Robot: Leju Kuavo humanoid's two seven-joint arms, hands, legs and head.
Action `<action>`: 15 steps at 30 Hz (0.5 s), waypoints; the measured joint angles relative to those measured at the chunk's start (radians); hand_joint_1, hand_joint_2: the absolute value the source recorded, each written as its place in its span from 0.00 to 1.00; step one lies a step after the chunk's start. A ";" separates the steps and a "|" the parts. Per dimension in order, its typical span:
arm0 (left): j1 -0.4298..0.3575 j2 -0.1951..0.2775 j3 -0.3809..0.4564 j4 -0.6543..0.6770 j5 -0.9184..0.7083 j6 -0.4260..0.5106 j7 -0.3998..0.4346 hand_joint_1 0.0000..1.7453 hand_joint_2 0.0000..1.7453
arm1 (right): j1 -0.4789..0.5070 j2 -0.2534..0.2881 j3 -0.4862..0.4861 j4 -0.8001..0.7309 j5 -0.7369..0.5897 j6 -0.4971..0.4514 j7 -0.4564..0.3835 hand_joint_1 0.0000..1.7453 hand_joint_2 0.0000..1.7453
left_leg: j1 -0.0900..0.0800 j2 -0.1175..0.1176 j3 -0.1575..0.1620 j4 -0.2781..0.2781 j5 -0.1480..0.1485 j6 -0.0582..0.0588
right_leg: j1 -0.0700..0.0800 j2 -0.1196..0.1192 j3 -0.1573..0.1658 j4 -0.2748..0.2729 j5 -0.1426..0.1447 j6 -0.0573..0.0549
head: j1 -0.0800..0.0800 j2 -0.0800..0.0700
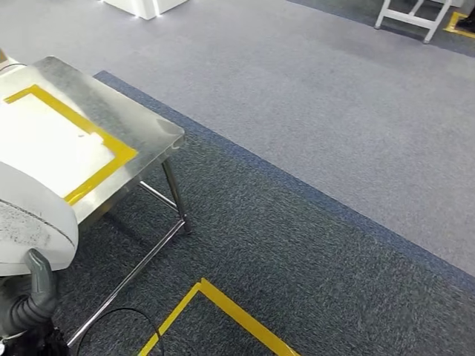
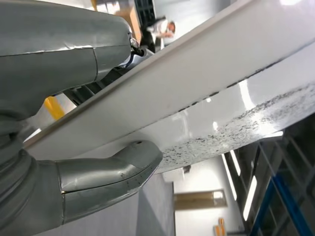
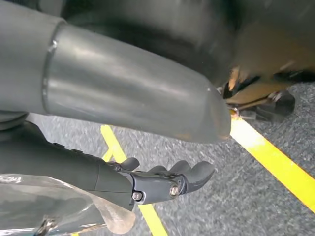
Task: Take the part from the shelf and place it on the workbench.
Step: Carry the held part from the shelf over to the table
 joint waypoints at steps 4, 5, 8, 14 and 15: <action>-0.003 0.000 0.000 0.005 0.007 -0.002 0.000 1.00 1.00 | 0.003 0.000 0.000 0.000 -0.006 0.000 0.000 0.00 0.00 | 0.001 -0.055 0.000 0.001 0.000 0.001 | -0.002 0.028 -0.096 0.157 -0.025 0.003 | 0.001 0.000; -0.003 0.000 0.000 0.006 0.008 -0.003 0.000 1.00 1.00 | 0.003 0.000 -0.001 0.000 -0.009 0.004 0.001 0.00 0.00 | 0.002 -0.070 0.001 0.001 0.000 0.000 | -0.003 0.034 -0.078 0.104 0.016 0.002 | 0.001 0.000; -0.001 0.002 0.003 0.008 0.021 -0.008 -0.005 1.00 1.00 | 0.001 0.000 -0.002 0.001 -0.006 0.018 0.009 0.00 0.00 | 0.002 -0.109 -0.001 0.007 -0.005 -0.011 | -0.011 0.098 0.005 -0.094 0.110 -0.001 | 0.001 0.000; 0.035 0.005 0.047 0.004 0.071 -0.051 -0.029 1.00 1.00 | -0.001 0.005 -0.001 0.002 0.023 0.017 0.015 0.00 0.00 | 0.002 -0.079 -0.039 0.071 -0.043 -0.042 | -0.014 0.061 0.036 -0.137 0.105 -0.028 | -0.005 0.000; 0.036 0.005 0.054 0.004 0.072 -0.059 -0.032 1.00 1.00 | -0.001 0.005 -0.001 0.002 0.025 0.017 0.015 0.00 0.00 | 0.001 -0.047 -0.065 0.130 -0.075 -0.046 | -0.013 0.044 0.038 -0.137 0.103 -0.033 | -0.007 0.000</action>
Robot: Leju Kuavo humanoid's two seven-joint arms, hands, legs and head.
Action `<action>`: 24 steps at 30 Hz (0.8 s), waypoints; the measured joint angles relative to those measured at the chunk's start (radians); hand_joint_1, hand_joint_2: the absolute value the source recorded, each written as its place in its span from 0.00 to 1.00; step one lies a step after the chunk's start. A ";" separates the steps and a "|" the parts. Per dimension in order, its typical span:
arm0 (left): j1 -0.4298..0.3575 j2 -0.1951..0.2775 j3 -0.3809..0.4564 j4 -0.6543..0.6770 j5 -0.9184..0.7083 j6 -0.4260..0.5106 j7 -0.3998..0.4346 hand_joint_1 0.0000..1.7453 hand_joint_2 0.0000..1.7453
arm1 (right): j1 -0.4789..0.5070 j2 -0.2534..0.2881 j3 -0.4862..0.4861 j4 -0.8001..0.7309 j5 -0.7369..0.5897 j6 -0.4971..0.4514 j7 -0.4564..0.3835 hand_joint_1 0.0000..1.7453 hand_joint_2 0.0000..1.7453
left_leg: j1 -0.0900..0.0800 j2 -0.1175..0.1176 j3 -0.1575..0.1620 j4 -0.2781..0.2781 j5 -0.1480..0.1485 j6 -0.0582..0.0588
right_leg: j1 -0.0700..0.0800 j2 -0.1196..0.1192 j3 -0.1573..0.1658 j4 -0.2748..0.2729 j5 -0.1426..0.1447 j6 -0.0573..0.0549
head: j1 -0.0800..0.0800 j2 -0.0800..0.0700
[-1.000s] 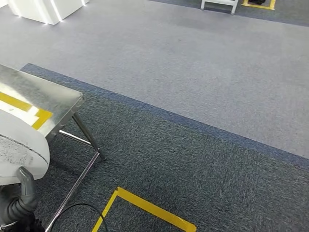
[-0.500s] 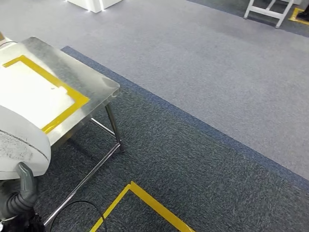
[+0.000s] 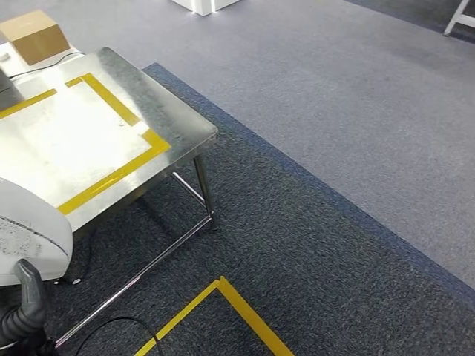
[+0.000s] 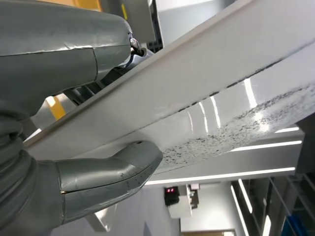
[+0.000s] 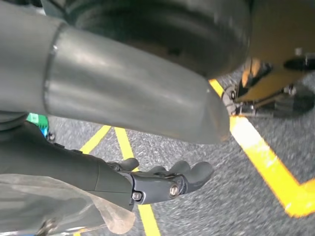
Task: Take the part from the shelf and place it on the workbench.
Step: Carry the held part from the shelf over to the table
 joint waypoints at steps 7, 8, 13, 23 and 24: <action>0.000 -0.006 0.019 0.000 -0.012 -0.013 -0.002 1.00 1.00 | 0.000 -0.001 0.000 0.000 0.000 0.017 0.003 0.00 0.00 | -0.003 0.082 0.014 -0.012 0.048 0.004 | 0.009 -0.105 0.024 0.001 -0.025 -0.001 | -0.002 0.000; -0.001 -0.007 0.020 0.000 -0.016 -0.012 -0.001 1.00 1.00 | 0.001 -0.001 0.000 0.000 -0.001 0.019 0.005 0.00 0.00 | -0.008 0.108 0.040 -0.065 0.063 0.010 | 0.012 -0.115 0.028 0.002 -0.030 0.004 | -0.002 0.000; 0.004 -0.014 0.024 -0.002 -0.019 -0.017 -0.009 1.00 1.00 | -0.001 -0.002 0.000 0.000 -0.001 0.021 0.012 0.00 0.00 | -0.015 0.099 0.049 -0.107 0.060 0.030 | 0.018 -0.155 0.041 0.004 -0.046 0.026 | 0.000 0.000; -0.003 -0.029 0.027 -0.005 -0.028 -0.018 -0.026 1.00 1.00 | 0.002 -0.005 -0.001 0.000 0.002 0.019 -0.003 0.00 0.00 | -0.001 -0.036 0.056 -0.109 0.065 0.043 | 0.003 0.020 -0.071 0.134 -0.033 0.038 | 0.012 0.000; -0.003 -0.030 0.027 -0.005 -0.030 -0.015 -0.028 1.00 1.00 | 0.001 -0.005 -0.001 0.000 0.002 0.019 -0.003 0.00 0.00 | -0.001 -0.049 0.054 -0.106 0.064 0.039 | 0.000 0.045 -0.047 0.074 -0.012 0.036 | 0.012 0.000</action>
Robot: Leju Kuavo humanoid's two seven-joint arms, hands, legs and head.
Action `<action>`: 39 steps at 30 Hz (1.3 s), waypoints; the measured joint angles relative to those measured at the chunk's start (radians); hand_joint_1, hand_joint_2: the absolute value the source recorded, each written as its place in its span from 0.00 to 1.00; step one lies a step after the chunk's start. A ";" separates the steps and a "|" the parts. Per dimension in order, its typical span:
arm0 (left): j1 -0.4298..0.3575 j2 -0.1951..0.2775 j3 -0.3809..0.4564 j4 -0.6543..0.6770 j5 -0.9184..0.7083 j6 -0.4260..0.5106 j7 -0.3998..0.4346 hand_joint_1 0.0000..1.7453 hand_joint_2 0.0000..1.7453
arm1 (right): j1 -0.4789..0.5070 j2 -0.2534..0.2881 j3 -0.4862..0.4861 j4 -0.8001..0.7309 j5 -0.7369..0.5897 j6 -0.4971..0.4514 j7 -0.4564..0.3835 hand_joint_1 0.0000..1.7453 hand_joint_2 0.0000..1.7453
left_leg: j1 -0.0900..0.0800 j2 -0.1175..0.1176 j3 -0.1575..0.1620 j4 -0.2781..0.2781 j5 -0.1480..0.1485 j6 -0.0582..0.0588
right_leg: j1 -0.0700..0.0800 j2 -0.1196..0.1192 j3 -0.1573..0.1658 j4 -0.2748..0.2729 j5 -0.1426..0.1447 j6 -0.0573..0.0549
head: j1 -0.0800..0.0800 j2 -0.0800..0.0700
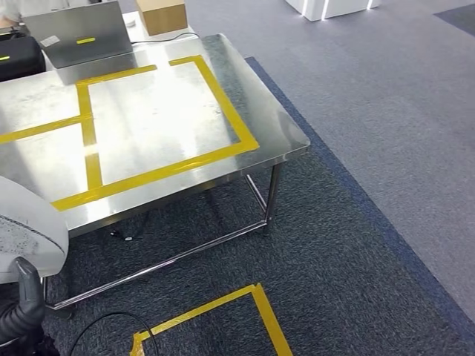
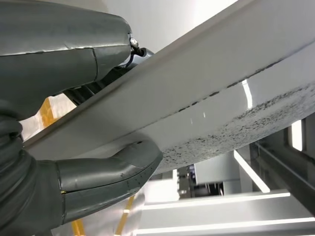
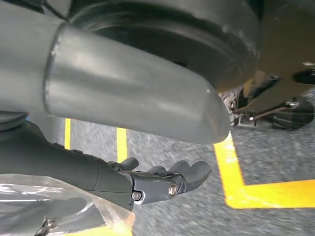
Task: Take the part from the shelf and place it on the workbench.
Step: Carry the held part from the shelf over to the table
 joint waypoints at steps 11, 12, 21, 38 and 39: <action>-0.006 -0.002 -0.001 -0.007 -0.029 0.041 -0.026 1.00 1.00 | 0.002 0.000 -0.004 0.001 0.009 0.003 0.005 0.00 0.00 | 0.007 0.077 -0.136 0.277 -0.124 -0.051 | 0.000 -0.094 0.040 -0.065 0.007 -0.042 | -0.013 0.000; -0.005 -0.002 0.000 -0.007 -0.030 0.046 -0.028 1.00 1.00 | 0.001 0.000 -0.004 0.001 0.010 0.003 0.004 0.00 0.00 | 0.008 0.079 -0.125 0.260 -0.106 -0.051 | 0.001 -0.108 0.041 -0.065 0.005 -0.042 | -0.013 0.000; 0.005 -0.003 -0.001 -0.015 -0.035 0.060 -0.033 1.00 1.00 | -0.006 0.000 -0.005 0.001 0.011 0.003 -0.002 0.00 0.00 | -0.002 0.115 0.010 -0.015 -0.002 -0.010 | 0.010 -0.161 0.055 -0.047 -0.029 -0.006 | -0.008 0.000; 0.017 -0.031 -0.001 -0.034 -0.028 0.137 -0.064 1.00 1.00 | -0.005 -0.005 -0.092 0.001 -0.084 0.015 -0.046 0.00 0.00 | 0.004 0.059 -0.038 0.095 -0.063 -0.046 | -0.001 -0.058 0.050 -0.069 0.000 -0.039 | -0.004 0.000; 0.017 -0.031 -0.001 -0.035 -0.027 0.138 -0.064 1.00 1.00 | -0.004 -0.005 -0.093 0.000 -0.083 0.015 -0.046 0.00 0.00 | 0.006 0.069 -0.071 0.164 -0.094 -0.051 | 0.000 -0.062 0.053 -0.069 -0.003 -0.043 | -0.007 0.000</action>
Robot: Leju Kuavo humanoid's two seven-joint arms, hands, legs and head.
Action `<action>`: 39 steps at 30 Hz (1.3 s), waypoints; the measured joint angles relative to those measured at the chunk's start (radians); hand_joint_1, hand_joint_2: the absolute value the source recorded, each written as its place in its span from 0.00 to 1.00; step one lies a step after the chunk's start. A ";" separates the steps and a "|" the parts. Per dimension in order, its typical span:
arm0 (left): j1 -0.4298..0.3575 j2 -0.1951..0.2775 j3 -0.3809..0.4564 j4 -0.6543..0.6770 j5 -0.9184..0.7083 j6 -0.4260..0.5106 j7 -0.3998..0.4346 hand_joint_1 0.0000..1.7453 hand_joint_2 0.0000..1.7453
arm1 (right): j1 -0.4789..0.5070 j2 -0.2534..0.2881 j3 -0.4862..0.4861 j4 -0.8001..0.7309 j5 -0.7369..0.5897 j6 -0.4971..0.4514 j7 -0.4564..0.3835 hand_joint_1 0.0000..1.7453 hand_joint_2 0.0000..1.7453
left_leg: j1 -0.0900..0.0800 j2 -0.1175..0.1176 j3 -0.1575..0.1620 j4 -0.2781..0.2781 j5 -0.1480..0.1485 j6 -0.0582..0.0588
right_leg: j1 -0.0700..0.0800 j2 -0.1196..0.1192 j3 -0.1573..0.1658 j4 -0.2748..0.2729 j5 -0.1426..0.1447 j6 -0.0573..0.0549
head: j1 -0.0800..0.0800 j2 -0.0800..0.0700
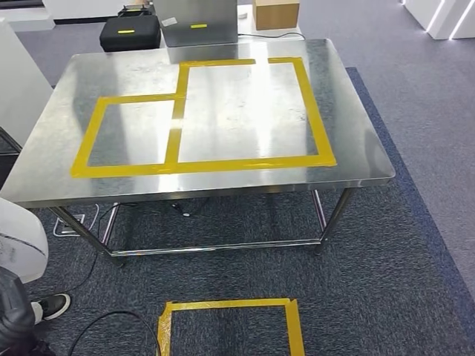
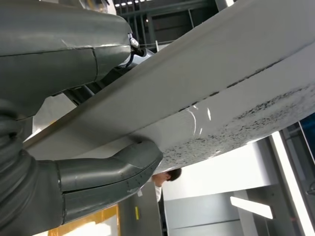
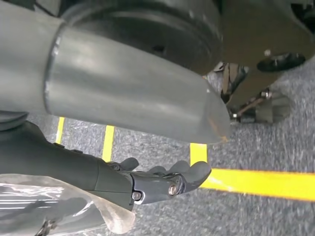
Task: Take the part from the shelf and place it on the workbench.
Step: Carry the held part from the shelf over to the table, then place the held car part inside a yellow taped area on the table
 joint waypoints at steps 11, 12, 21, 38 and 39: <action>0.001 -0.002 0.000 -0.003 0.011 -0.005 0.000 1.00 1.00 | -0.001 0.000 -0.006 0.000 0.003 0.005 0.000 0.00 0.00 | -0.007 0.018 0.057 -0.157 0.094 0.031 | 0.004 -0.025 0.041 -0.007 -0.050 0.034 | 0.001 0.000; 0.002 -0.002 0.001 -0.004 0.011 -0.006 0.000 1.00 1.00 | -0.003 0.000 -0.006 0.000 0.003 0.005 0.000 0.00 0.00 | -0.005 0.016 0.062 -0.162 0.092 0.037 | 0.004 -0.022 0.042 -0.001 -0.057 0.039 | 0.003 0.000; -0.001 -0.005 0.001 -0.006 0.017 -0.009 0.000 1.00 1.00 | 0.000 0.000 -0.007 -0.001 0.005 0.006 0.004 0.00 0.00 | -0.001 0.004 0.125 -0.172 0.043 0.052 | 0.004 0.000 -0.122 0.151 -0.006 0.046 | 0.012 0.000; -0.014 -0.001 0.001 -0.006 0.024 -0.009 0.000 1.00 1.00 | -0.002 0.000 -0.020 -0.001 0.018 0.007 0.012 0.00 0.00 | 0.005 0.019 0.030 -0.096 0.099 0.004 | -0.002 -0.001 0.043 0.008 -0.055 0.021 | -0.006 0.000; -0.014 -0.001 0.001 -0.006 0.026 -0.009 0.000 1.00 1.00 | -0.003 0.000 -0.021 -0.001 0.020 0.007 0.014 0.00 0.00 | 0.003 0.021 0.039 -0.119 0.097 0.010 | 0.000 -0.003 0.042 0.005 -0.058 0.027 | -0.005 0.000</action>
